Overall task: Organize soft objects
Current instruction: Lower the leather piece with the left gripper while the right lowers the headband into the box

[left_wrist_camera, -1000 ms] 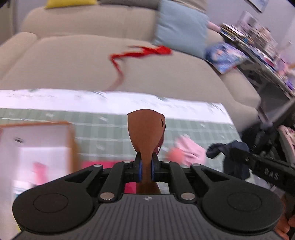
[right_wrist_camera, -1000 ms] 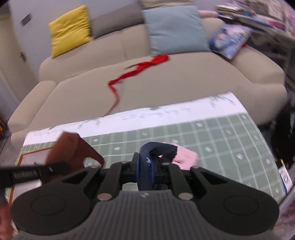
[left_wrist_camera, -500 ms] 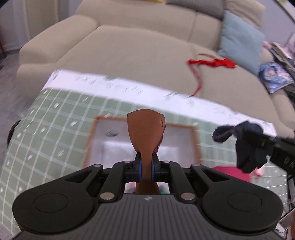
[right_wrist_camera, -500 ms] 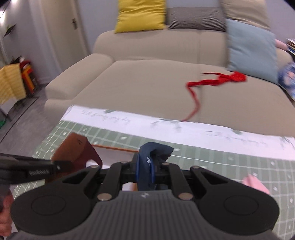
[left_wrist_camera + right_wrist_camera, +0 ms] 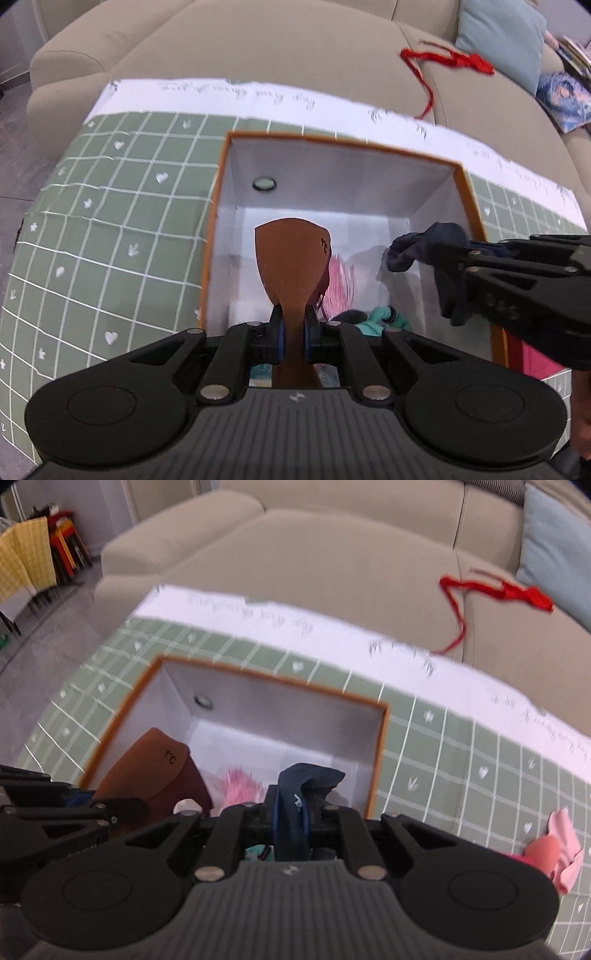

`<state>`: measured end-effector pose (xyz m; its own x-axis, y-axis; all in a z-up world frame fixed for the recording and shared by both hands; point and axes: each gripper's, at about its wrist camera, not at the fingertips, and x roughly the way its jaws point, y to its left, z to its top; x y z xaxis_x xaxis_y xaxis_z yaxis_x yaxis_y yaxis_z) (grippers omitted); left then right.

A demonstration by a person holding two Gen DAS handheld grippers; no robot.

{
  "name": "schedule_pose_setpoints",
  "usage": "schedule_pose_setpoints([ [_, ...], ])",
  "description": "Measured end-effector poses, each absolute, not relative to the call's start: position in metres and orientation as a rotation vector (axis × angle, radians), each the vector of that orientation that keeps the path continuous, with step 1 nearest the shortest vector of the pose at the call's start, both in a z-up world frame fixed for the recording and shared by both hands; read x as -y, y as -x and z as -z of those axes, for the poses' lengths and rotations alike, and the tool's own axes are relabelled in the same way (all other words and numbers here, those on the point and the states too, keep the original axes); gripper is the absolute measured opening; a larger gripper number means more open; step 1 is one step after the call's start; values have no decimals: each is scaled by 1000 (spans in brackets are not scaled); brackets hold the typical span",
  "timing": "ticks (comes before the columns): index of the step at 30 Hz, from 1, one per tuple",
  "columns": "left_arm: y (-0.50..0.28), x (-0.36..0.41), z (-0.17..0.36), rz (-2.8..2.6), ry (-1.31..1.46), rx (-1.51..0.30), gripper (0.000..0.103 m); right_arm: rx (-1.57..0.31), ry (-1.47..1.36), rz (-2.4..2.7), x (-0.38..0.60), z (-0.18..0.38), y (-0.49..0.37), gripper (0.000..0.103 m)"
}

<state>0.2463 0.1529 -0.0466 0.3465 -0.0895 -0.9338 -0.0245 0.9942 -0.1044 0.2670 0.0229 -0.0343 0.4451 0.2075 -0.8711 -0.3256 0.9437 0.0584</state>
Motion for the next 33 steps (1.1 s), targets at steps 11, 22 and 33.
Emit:
schedule_pose_setpoints([
  [11, -257, -146, 77, 10, 59, -1306, 12, -1237, 162, -334, -38, 84, -280, 11],
  [22, -258, -147, 72, 21, 85, -1311, 31, -1274, 144, -354, -39, 87, -282, 12],
  [33, -256, -145, 48, 15, 99, -1245, 71, -1252, 125, -342, -27, 70, -288, 24],
])
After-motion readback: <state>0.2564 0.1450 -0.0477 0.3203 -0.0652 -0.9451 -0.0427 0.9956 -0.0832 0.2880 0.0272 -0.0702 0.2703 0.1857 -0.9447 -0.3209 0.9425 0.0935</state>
